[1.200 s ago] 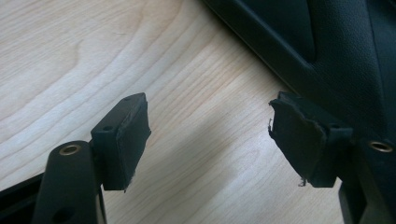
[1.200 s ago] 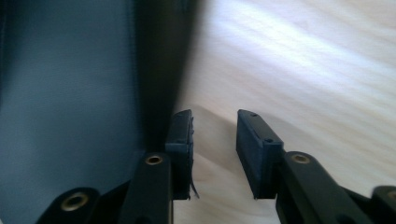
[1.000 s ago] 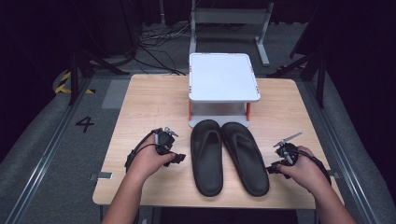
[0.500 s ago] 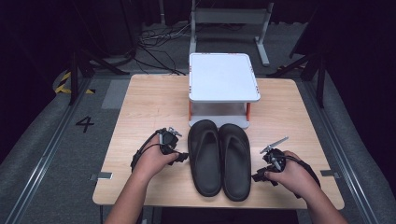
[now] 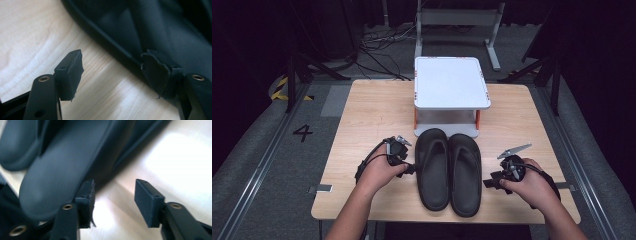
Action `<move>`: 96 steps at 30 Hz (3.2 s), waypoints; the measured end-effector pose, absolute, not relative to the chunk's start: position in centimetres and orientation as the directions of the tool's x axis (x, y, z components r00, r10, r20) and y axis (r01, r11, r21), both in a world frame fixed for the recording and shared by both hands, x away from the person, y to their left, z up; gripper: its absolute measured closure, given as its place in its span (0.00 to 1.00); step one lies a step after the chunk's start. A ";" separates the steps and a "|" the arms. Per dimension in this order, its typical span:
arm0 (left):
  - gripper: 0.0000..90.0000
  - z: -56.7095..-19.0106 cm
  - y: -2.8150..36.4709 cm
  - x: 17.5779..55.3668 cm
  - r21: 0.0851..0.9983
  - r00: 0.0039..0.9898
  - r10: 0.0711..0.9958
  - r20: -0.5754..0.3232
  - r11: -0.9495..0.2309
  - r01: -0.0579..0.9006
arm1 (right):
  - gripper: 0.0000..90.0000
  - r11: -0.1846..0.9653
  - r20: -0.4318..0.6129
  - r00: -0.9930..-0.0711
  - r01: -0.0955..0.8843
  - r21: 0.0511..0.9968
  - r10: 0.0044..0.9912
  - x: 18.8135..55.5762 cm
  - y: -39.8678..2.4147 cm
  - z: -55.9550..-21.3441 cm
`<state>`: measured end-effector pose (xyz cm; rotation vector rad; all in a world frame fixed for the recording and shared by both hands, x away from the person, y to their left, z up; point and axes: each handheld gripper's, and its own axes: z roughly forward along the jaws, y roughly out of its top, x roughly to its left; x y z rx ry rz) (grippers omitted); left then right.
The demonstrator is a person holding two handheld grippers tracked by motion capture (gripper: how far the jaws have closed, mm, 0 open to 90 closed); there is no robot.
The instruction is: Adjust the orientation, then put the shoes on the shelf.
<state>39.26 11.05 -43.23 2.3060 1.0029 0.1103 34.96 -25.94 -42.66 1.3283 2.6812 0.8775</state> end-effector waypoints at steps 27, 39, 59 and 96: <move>0.51 -43.2 6.1 37.2 0.505 0.739 0.655 -0.158 -0.590 0.631 | 0.54 0.462 0.202 -0.659 0.682 0.566 0.725 34.9 -25.1 -42.6; 0.39 -41.7 7.3 37.2 0.567 0.729 0.653 -0.205 -0.528 0.633 | 0.53 0.445 0.199 -0.652 0.677 0.586 0.731 34.9 -25.4 -42.3; 0.34 -40.8 13.1 36.1 0.578 0.647 0.749 -0.142 -0.468 0.669 | 0.45 0.435 0.195 -0.683 0.632 0.641 0.704 35.5 -21.5 -40.4; 0.33 -41.9 15.2 33.9 0.542 0.598 0.790 -0.133 -0.448 0.711 | 0.12 0.591 0.021 -0.759 0.524 0.613 0.651 35.7 -12.9 -45.1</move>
